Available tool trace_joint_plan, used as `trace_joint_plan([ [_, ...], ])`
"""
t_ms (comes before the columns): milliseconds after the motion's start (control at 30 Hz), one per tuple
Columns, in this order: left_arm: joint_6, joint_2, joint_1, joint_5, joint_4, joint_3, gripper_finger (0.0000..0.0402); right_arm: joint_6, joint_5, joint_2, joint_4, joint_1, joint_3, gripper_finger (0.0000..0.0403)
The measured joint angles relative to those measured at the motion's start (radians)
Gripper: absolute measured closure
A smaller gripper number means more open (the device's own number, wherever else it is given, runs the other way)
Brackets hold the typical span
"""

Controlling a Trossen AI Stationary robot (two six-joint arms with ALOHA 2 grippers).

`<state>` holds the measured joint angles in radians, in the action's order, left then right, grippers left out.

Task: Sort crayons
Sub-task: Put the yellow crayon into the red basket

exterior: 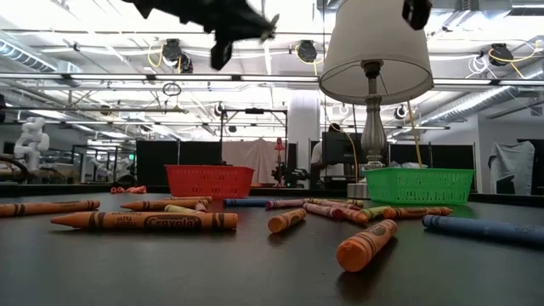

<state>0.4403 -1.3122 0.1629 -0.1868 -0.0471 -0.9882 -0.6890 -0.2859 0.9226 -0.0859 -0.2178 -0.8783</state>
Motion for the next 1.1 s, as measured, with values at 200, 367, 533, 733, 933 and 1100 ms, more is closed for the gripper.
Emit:
trace_joint_plan([
  [200,-0.282,0.018,0.119,-0.016,-0.185,0.0,0.0378,-0.043,0.003,0.017,-0.074,0.0,0.0,0.0247],
  [367,-0.547,-0.026,0.198,-0.019,-0.298,0.0,0.0378,-0.083,0.003,0.041,-0.091,-0.002,0.0,0.0247],
  [533,-0.717,-0.121,0.263,-0.018,-0.373,0.0,0.0378,-0.099,0.006,0.055,-0.09,-0.007,0.0,0.0247],
  [733,-0.809,-0.218,0.295,0.038,-0.391,0.0,0.0377,-0.111,0.006,0.06,-0.107,-0.007,0.0,0.0247],
  [933,-0.88,-0.313,0.298,0.19,-0.421,0.0,0.0376,-0.112,0.004,0.06,-0.118,-0.007,0.0,0.0248],
  [1100,-0.898,-0.36,0.298,0.267,-0.418,0.0,0.0376,-0.133,0.001,0.06,-0.125,-0.007,0.0,0.0248],
])
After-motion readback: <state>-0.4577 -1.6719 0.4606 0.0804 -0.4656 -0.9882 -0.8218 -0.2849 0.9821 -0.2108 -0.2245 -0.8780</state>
